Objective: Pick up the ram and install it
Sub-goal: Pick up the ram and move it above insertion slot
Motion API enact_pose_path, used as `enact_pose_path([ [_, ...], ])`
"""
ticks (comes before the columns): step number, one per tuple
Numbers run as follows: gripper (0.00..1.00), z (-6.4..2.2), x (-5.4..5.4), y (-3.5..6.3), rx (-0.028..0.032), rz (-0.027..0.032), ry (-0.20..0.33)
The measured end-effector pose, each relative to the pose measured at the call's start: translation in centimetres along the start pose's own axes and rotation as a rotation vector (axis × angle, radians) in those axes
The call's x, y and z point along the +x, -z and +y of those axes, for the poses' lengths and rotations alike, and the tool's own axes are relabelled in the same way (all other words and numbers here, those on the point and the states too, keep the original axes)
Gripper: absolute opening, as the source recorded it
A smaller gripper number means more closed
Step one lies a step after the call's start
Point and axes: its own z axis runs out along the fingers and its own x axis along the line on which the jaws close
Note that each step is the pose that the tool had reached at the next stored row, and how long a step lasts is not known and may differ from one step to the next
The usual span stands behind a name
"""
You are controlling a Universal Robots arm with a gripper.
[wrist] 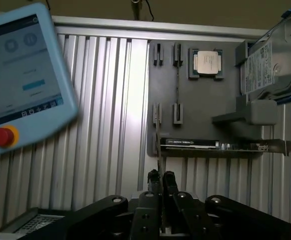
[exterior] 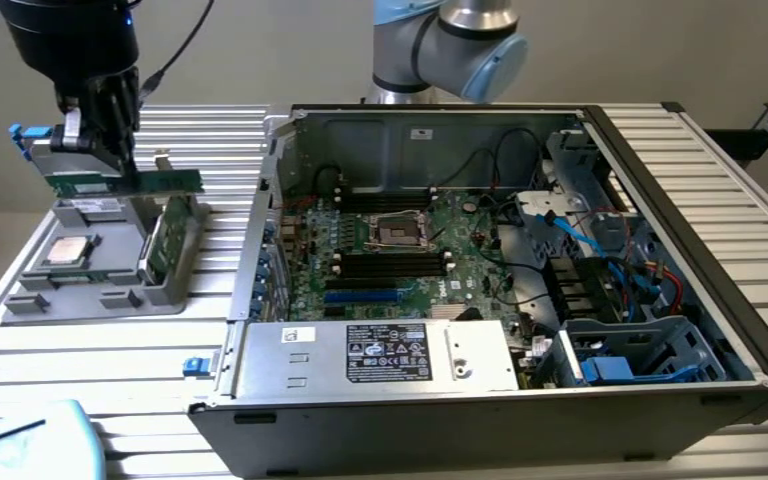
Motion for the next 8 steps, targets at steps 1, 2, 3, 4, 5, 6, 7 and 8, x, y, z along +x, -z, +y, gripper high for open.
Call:
enact_pose_path([
  [1,0.15,-0.32,0.0,0.16,-0.0026,-0.0002,0.0],
  [2,0.15,-0.65,0.0,0.33,-0.0051,-0.0003,0.0],
  [3,0.15,-0.98,0.1,0.5,-0.0075,-0.0004,0.0],
  [4,0.15,-1.33,0.1,0.67,-0.01,-0.0005,0.0],
  [5,0.15,-1.66,0.1,0.85,-0.0122,-0.0007,0.0],
  [6,0.15,-2.02,0.1,1.03,-0.0142,-0.0007,0.0],
  [7,0.15,-2.38,0.1,1.22,-0.0162,-0.0009,0.0],
  [8,0.15,-2.75,0.2,1.4,-0.0179,-0.001,0.0],
])
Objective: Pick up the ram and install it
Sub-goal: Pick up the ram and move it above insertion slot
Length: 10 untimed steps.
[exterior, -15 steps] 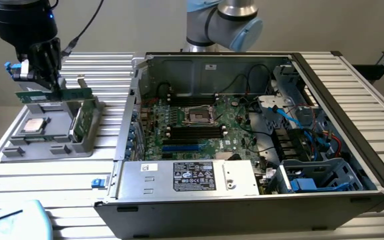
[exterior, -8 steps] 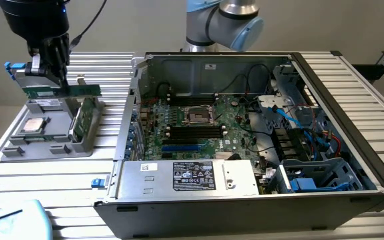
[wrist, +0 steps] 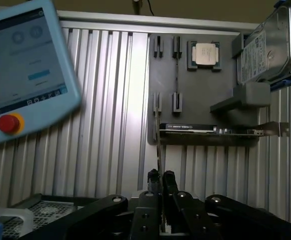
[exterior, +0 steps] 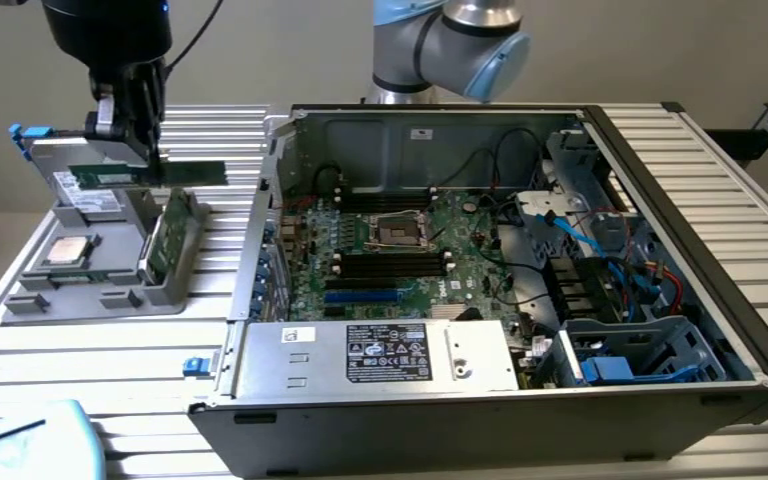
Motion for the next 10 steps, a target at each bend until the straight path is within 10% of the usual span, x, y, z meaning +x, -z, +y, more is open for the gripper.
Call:
enact_pose_path([
  [10,0.15,-4.29,0.2,1.41,-0.0068,-0.0003,0.0],
])
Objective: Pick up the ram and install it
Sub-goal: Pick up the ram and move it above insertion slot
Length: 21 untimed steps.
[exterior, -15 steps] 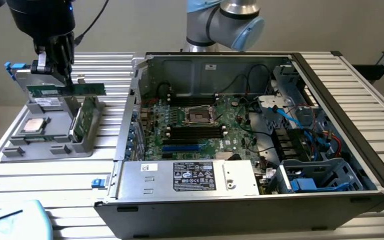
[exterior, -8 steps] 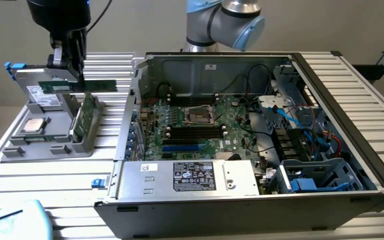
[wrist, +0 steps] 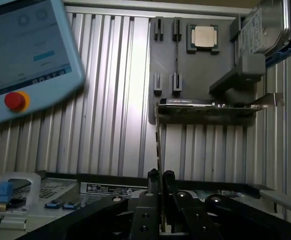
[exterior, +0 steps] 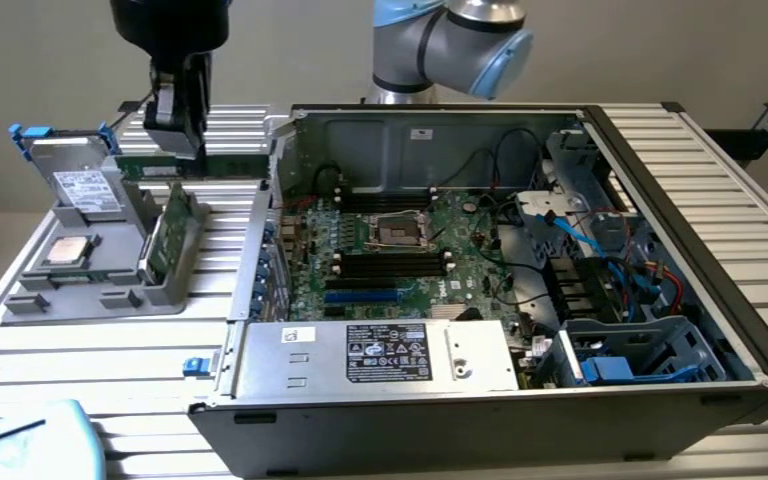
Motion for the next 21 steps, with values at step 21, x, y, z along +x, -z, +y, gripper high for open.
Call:
enact_pose_path([
  [21,0.15,-9.95,0.5,1.94,-0.0084,-0.0006,0.0],
])
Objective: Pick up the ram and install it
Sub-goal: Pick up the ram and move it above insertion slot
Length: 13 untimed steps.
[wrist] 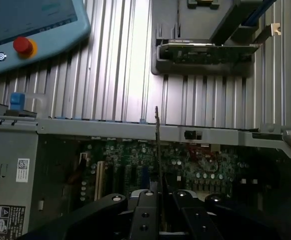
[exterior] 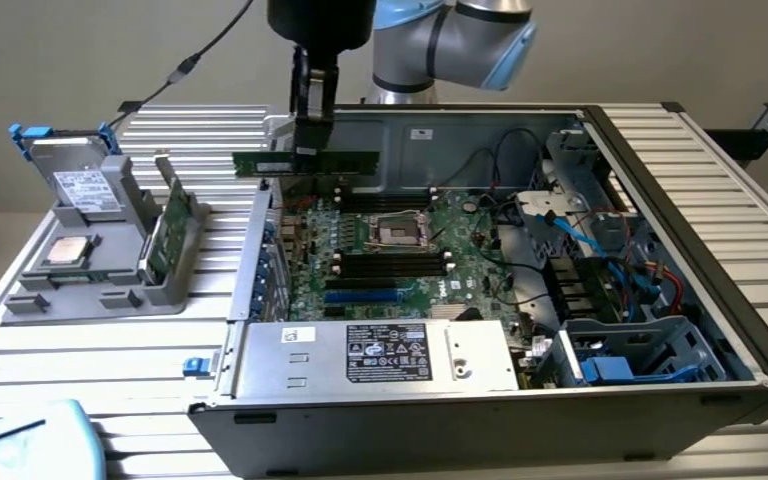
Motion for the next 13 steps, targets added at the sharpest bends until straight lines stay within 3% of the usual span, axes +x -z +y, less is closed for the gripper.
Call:
enact_pose_path([
  [5,0.15,-2.33,-0.1,0.05,-0.0001,-0.0001,0.0],
  [13,0.15,-5.74,-0.5,-0.79,-0.0006,-0.0009,-0.004],
])
